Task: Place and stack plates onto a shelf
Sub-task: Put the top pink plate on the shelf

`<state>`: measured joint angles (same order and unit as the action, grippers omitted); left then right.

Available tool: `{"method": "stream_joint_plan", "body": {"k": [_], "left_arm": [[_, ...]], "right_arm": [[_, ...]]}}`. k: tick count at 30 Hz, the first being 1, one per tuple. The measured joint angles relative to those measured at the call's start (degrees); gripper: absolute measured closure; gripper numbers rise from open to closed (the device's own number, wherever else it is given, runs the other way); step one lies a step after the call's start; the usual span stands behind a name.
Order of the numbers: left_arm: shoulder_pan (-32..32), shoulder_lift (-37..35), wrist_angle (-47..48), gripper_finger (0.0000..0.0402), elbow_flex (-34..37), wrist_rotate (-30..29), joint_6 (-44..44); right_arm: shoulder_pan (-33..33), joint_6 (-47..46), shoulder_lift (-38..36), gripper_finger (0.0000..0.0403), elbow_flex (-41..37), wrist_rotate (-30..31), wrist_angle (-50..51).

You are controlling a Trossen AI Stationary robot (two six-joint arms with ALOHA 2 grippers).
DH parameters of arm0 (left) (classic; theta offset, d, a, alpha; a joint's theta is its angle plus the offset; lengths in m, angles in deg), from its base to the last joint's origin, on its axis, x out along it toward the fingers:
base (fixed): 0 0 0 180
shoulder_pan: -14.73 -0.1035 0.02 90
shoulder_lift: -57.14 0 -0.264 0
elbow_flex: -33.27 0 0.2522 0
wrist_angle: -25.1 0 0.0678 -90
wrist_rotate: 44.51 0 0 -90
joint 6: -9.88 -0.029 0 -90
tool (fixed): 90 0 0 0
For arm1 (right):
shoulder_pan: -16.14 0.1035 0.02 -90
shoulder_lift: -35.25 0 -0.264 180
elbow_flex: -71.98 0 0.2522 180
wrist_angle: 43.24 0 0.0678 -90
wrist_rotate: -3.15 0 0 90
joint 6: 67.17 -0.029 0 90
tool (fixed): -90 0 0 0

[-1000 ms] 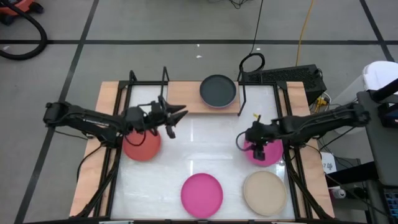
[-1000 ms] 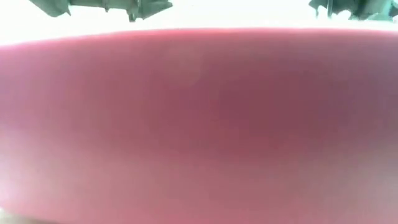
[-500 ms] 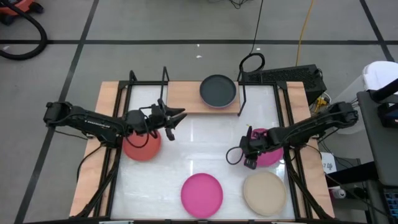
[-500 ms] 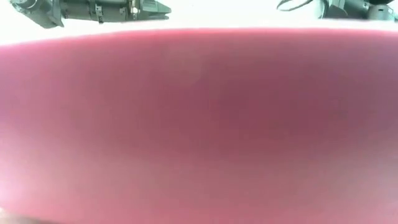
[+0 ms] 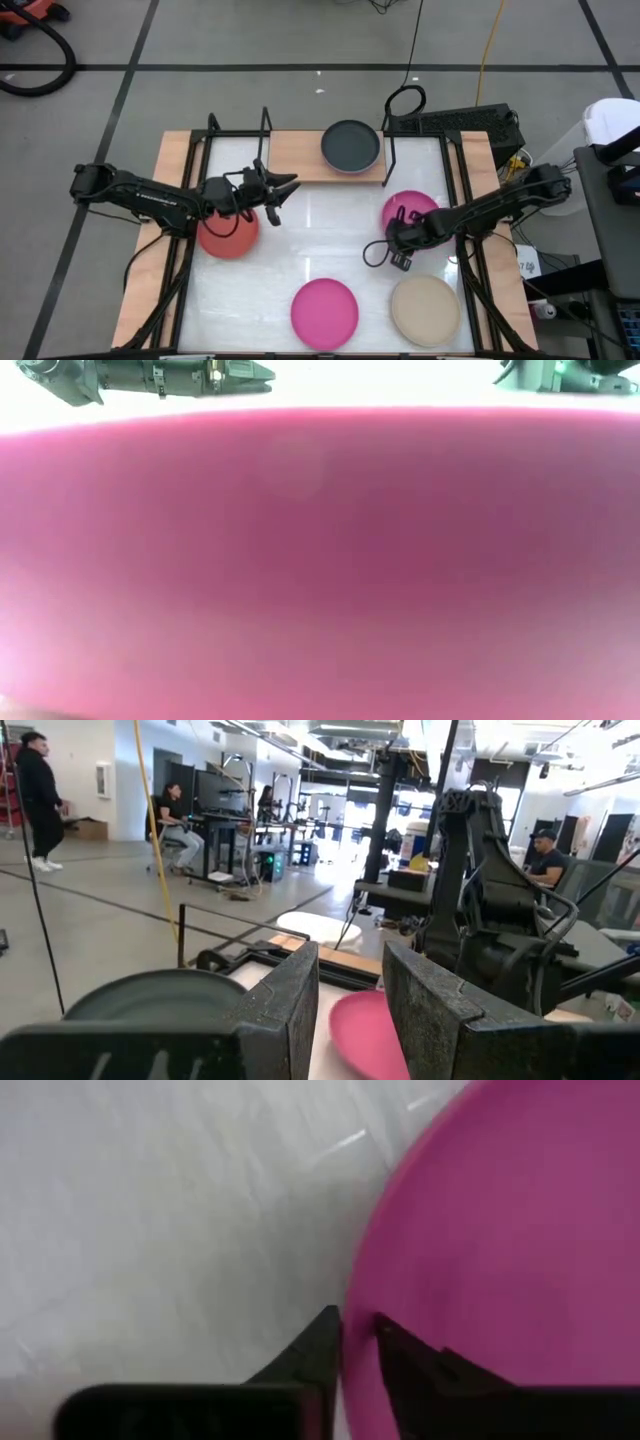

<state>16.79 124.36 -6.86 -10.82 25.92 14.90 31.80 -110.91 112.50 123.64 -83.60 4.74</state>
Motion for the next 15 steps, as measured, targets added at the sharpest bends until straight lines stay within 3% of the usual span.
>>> {"method": "stream_joint_plan", "body": {"k": [3, 9, 15], "left_arm": [[0.0, 0.0, 0.0, 0.0282, 0.0, 0.0, 0.2], [0.0, 0.0, -0.5, 0.0282, 0.0, 0.0, -0.2], [-0.2, 0.0, -1.7, 0.0282, -0.1, 0.0, -0.2]], "right_arm": [[1.0, 0.1, -2.0, 0.0391, 0.1, 0.5, 0.2], [2.7, 0.2, -8.3, 0.0398, 0.9, -0.1, -0.6], [3.2, 9.9, -12.4, 0.0402, 6.1, -0.7, -8.0]]}}
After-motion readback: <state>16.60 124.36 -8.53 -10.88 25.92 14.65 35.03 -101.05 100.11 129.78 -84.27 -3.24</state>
